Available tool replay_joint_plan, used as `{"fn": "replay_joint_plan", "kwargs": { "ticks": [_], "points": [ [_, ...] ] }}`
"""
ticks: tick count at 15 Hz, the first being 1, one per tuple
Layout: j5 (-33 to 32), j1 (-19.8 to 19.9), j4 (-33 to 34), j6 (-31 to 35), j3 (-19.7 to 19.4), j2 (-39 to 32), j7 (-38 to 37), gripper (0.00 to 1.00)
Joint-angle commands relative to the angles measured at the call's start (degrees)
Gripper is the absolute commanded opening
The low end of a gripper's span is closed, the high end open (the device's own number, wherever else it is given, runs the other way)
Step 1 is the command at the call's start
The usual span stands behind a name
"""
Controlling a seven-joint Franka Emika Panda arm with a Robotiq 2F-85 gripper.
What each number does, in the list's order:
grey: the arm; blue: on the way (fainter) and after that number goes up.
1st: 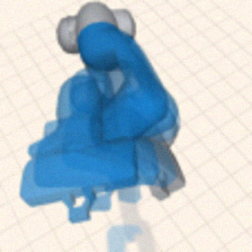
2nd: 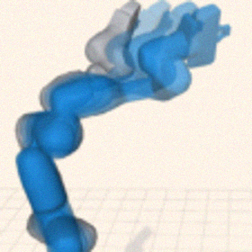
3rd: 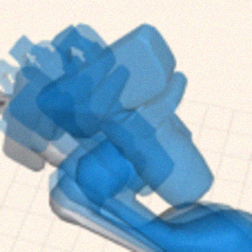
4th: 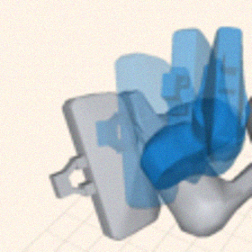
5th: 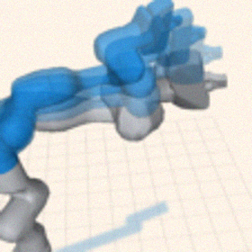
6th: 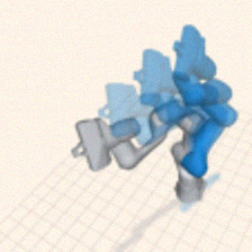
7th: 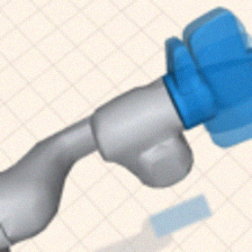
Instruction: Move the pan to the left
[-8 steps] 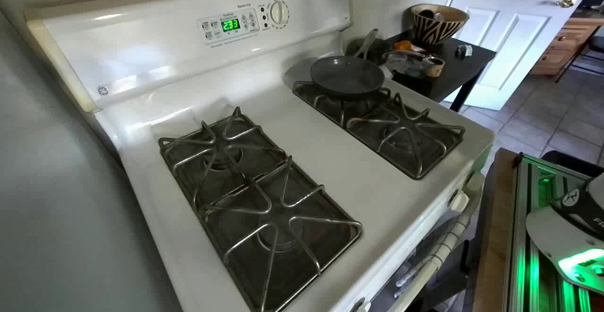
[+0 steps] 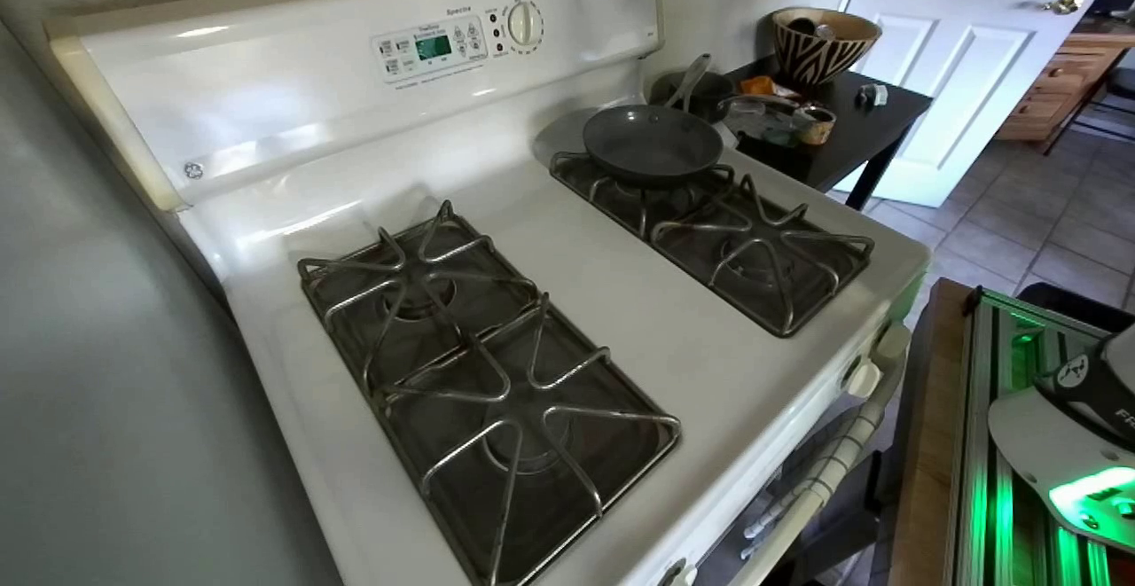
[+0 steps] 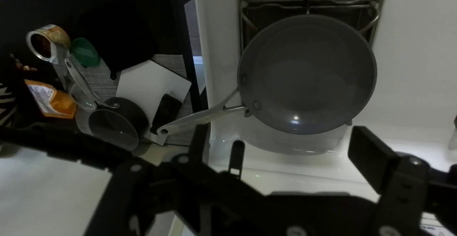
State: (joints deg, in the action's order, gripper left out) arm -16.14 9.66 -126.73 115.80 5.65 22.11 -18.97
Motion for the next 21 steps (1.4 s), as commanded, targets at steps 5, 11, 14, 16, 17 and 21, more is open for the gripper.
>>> {"fn": "replay_joint_plan", "kwargs": {
  "ticks": [5,11,14,16,17,21],
  "points": [
    [7.2,-3.8,-0.1,19.8,-3.7,-10.6,2.2,1.0],
    [14.0,-5.9,-0.5,28.0,-4.1,-17.9,5.2,1.0],
    [12.5,-6.5,-0.9,30.1,-4.0,-21.1,2.9,1.0],
    [12.2,-7.0,-0.4,31.9,-4.0,-23.8,1.6,1.0],
    [11.9,-7.3,-0.2,32.4,-4.1,-24.9,0.8,1.0],
    [10.1,-8.7,0.7,31.8,-4.7,-29.0,-2.6,1.0]
  ]
}}
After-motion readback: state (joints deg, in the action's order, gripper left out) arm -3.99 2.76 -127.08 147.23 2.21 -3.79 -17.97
